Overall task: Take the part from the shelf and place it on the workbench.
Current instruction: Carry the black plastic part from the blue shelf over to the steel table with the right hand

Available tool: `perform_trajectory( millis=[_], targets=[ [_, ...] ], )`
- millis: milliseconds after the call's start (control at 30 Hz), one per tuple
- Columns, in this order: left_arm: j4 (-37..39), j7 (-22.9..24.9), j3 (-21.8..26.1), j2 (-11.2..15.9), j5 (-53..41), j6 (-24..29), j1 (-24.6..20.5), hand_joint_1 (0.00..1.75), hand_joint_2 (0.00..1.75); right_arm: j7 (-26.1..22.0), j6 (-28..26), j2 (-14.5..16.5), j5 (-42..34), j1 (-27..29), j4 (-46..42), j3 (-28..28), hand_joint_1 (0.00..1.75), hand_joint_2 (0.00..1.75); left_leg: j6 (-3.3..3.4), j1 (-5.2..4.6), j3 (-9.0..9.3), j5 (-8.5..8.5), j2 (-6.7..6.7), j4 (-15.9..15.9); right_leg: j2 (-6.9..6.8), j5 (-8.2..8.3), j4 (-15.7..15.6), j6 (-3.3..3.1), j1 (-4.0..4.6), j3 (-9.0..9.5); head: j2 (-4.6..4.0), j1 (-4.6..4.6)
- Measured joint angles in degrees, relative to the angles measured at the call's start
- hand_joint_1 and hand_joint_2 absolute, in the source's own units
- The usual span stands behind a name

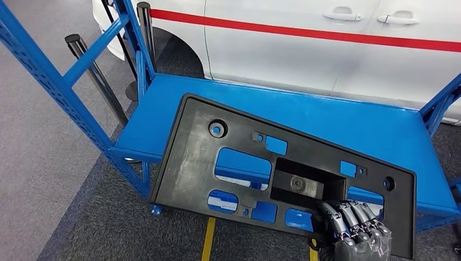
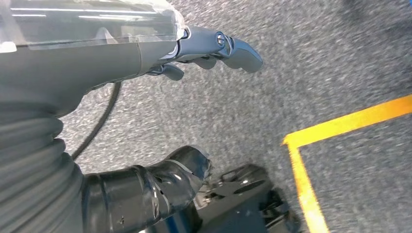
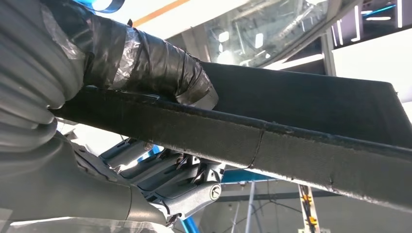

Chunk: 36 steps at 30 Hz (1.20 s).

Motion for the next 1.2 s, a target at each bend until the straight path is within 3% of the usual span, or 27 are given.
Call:
perform_trajectory(
  millis=[33, 67, 100, 167, 200, 233, 300, 333, 400, 467, 500, 533, 567, 633, 700, 733, 800, 833, 867, 900, 967, 1000, 1033, 1067, 1100, 1133, 1200],
  targets=[
    [0.00, -0.01, 0.00, -0.01, 0.00, 0.00, 0.01, 0.00, 1.75, -0.22, 0.00, 0.24, -0.16, 0.08, 0.09, -0.30, 1.75, 1.75, -0.04, -0.07, -1.05, 0.55, 0.05, 0.31, 0.00, 0.88, 0.81, 0.02, 0.00, 0.90, 0.00, -0.01],
    [0.00, -0.02, 0.00, -0.01, 0.00, 0.00, 0.01, 0.00, 1.75, -0.37, 0.00, 0.45, -0.25, 0.14, 0.16, -0.55, 1.75, 1.75, -0.14, -0.10, -2.12, 1.04, 0.06, 0.71, 0.00, 2.44, -0.33, -0.02, -0.01, 2.74, 0.00, -0.01],
    [0.00, -0.02, 0.00, -0.01, 0.00, 0.00, 0.00, 0.00, 1.75, -0.42, 0.00, 0.63, -0.28, 0.18, 0.22, -0.74, 1.75, 1.75, -0.28, -0.11, -3.11, 1.48, 0.04, 1.16, 0.00, 3.80, -3.38, -0.14, -0.02, 5.57, 0.00, -0.02],
    [0.00, -0.02, 0.00, -0.04, -0.02, 0.00, 0.01, 0.00, 1.75, -0.69, 0.00, 0.94, -0.49, 0.16, 0.26, -1.08, 1.75, 1.75, -0.71, -0.24, -4.48, 2.20, -0.07, 2.01, 0.02, 3.59, -11.44, -0.56, 0.23, 11.53, 0.00, -0.05],
    [0.00, -0.03, 0.00, -0.07, -0.03, 0.00, 0.03, 0.00, 1.75, -0.96, 0.00, 1.11, -0.73, 0.20, 0.28, -1.27, 1.75, 1.75, -0.98, -0.27, -4.76, 2.59, -0.11, 2.23, 0.04, 2.94, -14.33, -0.81, 0.41, 13.33, 0.00, -0.02],
    [0.00, -0.03, 0.00, -0.11, -0.05, -0.01, 0.03, 0.00, 1.75, -1.36, 0.00, 1.32, -1.05, 0.24, 0.31, -1.48, 1.75, 1.75, -1.29, -0.26, -4.93, 3.07, -0.13, 2.28, 0.07, 2.45, -15.79, -1.12, 0.64, 13.97, 0.00, -0.03],
    [0.00, -0.04, 0.02, -0.16, -0.08, -0.01, 0.09, 0.00, 1.75, -2.13, 0.00, 1.78, -1.67, 0.33, 0.46, -1.89, 1.75, 1.75, -1.93, -0.14, -5.34, 3.74, -0.25, 2.30, -0.01, 3.36, -16.24, -1.97, 0.58, 13.11, 0.00, 0.03],
    [0.00, -0.04, 0.03, -0.18, -0.09, -0.01, 0.10, 0.00, 1.75, -2.49, 0.00, 2.04, -1.93, 0.33, 0.57, -2.04, 1.75, 1.75, -2.27, -0.06, -5.86, 2.87, -0.34, 2.86, -0.10, 4.03, -16.30, -2.51, 0.48, 12.38, 0.00, -0.03],
    [0.00, -0.04, 0.04, -0.20, -0.09, 0.00, 0.21, 0.00, 1.75, -3.16, 0.00, 2.56, -2.37, 0.36, 0.79, -2.28, 1.75, 1.75, -2.90, 0.21, -7.25, -2.09, -0.50, 6.65, -0.28, 5.52, -16.42, -3.34, 0.31, 10.66, 0.00, -0.14],
    [0.00, -0.03, 0.04, -0.20, -0.09, 0.00, 0.31, 0.00, 1.75, -4.01, 0.00, 3.04, -2.88, 0.41, 1.06, -2.65, 1.75, 1.75, -3.44, 0.46, -8.34, -7.47, -0.50, 13.39, -0.31, 6.99, -16.30, -3.55, 0.38, 8.81, 0.00, -0.22],
    [0.00, -0.02, 0.04, -0.20, -0.09, 0.00, 0.31, 0.00, 1.75, -4.45, 0.00, 3.25, -3.15, 0.43, 1.23, -2.89, 1.75, 1.75, -3.59, 0.54, -8.27, -8.27, -0.50, 16.14, -0.38, 7.70, -16.15, -3.52, 0.41, 7.82, 0.00, -0.22],
    [0.00, -0.02, 0.04, -0.20, -0.09, 0.00, 0.28, 0.00, 1.75, -4.91, 0.00, 3.48, -3.42, 0.44, 1.43, -3.14, 1.75, 1.75, -3.68, 0.59, -7.55, -7.67, -0.50, 17.52, -0.45, 8.38, -15.95, -3.44, 0.41, 6.80, 0.00, -0.22],
    [0.00, -0.02, 0.04, -0.20, -0.09, 0.01, 0.25, 0.00, 1.75, -5.31, 0.00, 3.69, -3.65, 0.45, 1.62, -3.34, 1.75, 1.75, -3.68, 0.61, -5.99, -6.11, -0.50, 16.98, -0.51, 9.02, -15.72, -3.35, 0.40, 5.79, 0.00, -0.22],
    [0.00, -0.03, 0.04, -0.20, -0.09, 0.02, 0.15, 0.00, 1.75, -5.88, -0.01, 4.07, -3.94, 0.53, 1.90, -3.63, 1.75, 1.75, -3.50, 0.62, -0.05, -3.77, -0.55, 10.54, -0.52, 10.19, -15.23, -3.03, 0.38, 4.12, 0.00, -0.23],
    [0.00, -0.05, 0.04, -0.20, -0.09, 0.04, -0.05, 0.00, 1.75, -6.16, -0.02, 4.35, -4.08, 0.63, 2.01, -3.92, 1.75, 1.75, -3.08, 0.46, 5.98, -4.65, -0.65, 2.09, -0.55, 11.30, -14.93, -2.46, 0.46, 3.25, 0.00, -0.20],
    [0.00, -0.08, 0.04, -0.20, -0.09, 0.05, -0.13, 0.00, 1.75, -6.33, -0.02, 4.48, -4.17, 0.65, 2.05, -4.08, 1.75, 1.75, -2.80, 0.31, 7.48, -5.37, -0.71, -0.41, -0.62, 11.87, -14.99, -2.12, 0.45, 3.10, 0.00, -0.19],
    [0.01, -0.11, 0.04, -0.25, -0.07, 0.07, -0.17, 0.00, 1.75, -6.91, -0.02, 4.80, -4.49, 0.70, 2.26, -4.44, 1.75, 1.75, -2.07, 0.24, 7.37, -5.01, -0.61, -1.65, -0.67, 12.87, -15.21, -1.39, 0.32, 2.93, 0.00, -0.16],
    [0.01, -0.11, 0.04, -0.27, -0.05, 0.07, -0.16, 0.00, 1.75, -7.19, -0.02, 4.95, -4.71, 0.77, 2.39, -4.64, 1.75, 1.75, -1.58, 0.27, 6.85, -4.30, -0.46, -1.77, -0.56, 12.30, -14.91, -1.10, 0.27, 2.65, 0.00, -0.14],
    [0.02, -0.10, 0.05, -0.30, -0.03, 0.07, -0.15, 0.00, 1.75, -7.46, -0.02, 5.07, -4.93, 0.85, 2.55, -4.84, 1.75, 1.75, -1.04, 0.32, 6.15, -3.51, -0.25, -1.90, -0.42, 10.48, -13.73, -0.88, 0.20, 2.17, 0.00, -0.12],
    [0.02, -0.09, 0.06, -0.32, -0.02, 0.07, -0.14, 0.00, 1.75, -7.68, -0.02, 5.14, -5.11, 0.91, 2.71, -5.04, 1.75, 1.75, -0.59, 0.36, 5.30, -2.69, -0.04, -1.99, -0.29, 7.62, -11.52, -0.73, 0.12, 1.52, 0.00, -0.10],
    [0.02, -0.09, 0.07, -0.32, 0.00, 0.07, -0.15, 0.00, 1.75, -7.96, -0.02, 5.20, -5.26, 0.96, 3.07, -5.41, 1.75, 1.75, -0.12, 0.11, 3.38, -1.18, 0.15, -1.83, -0.21, 1.76, -4.58, -0.50, 0.04, 0.29, 0.00, -0.08],
    [0.02, -0.10, 0.07, -0.33, -0.01, 0.07, -0.15, 0.00, 1.75, -8.05, -0.01, 5.23, -5.30, 0.97, 3.25, -5.60, 1.75, 1.75, -0.11, 0.02, 2.34, -0.44, 0.21, -1.66, -0.20, 0.81, -1.29, -0.40, 0.04, 0.05, 0.00, -0.07],
    [0.02, -0.10, 0.07, -0.33, -0.01, 0.07, -0.14, 0.00, 1.75, -8.18, -0.01, 5.25, -5.37, 0.98, 3.42, -5.77, 1.75, 1.75, -0.17, -0.04, 1.21, 0.28, 0.26, -1.38, -0.20, 1.45, 0.81, -0.33, 0.04, 0.39, 0.00, -0.08],
    [0.02, -0.11, 0.07, -0.33, -0.02, 0.06, -0.13, 0.00, 1.75, -8.31, -0.01, 5.27, -5.49, 0.98, 3.56, -5.90, 1.75, 1.75, -0.28, -0.07, 0.02, 0.90, 0.30, -0.97, -0.20, 3.18, 1.14, -0.31, 0.02, 1.49, 0.00, -0.08],
    [0.02, -0.11, 0.07, -0.33, -0.03, 0.06, -0.14, 0.00, 1.75, -8.46, -0.02, 5.29, -5.64, 0.99, 3.67, -5.99, 1.75, 1.75, -0.43, -0.08, -1.17, 1.42, 0.30, -0.47, -0.19, 4.95, -0.61, -0.35, -0.03, 3.56, 0.00, -0.08],
    [0.02, -0.11, 0.07, -0.33, -0.03, 0.06, -0.15, 0.00, 1.75, -8.58, -0.02, 5.32, -5.81, 0.98, 3.74, -6.05, 1.75, 1.75, -0.62, -0.10, -2.24, 1.82, 0.28, 0.13, -0.18, 5.70, -4.05, -0.45, -0.08, 6.54, 0.00, -0.09],
    [0.02, -0.11, 0.07, -0.33, -0.04, 0.07, -0.16, 0.00, 1.75, -8.71, -0.02, 5.48, -6.05, 0.95, 3.77, -6.12, 1.75, 1.75, -1.11, -0.23, -3.62, 2.47, 0.17, 1.29, -0.12, 4.06, -12.38, -0.84, 0.10, 12.46, 0.00, -0.11]
  ],
)
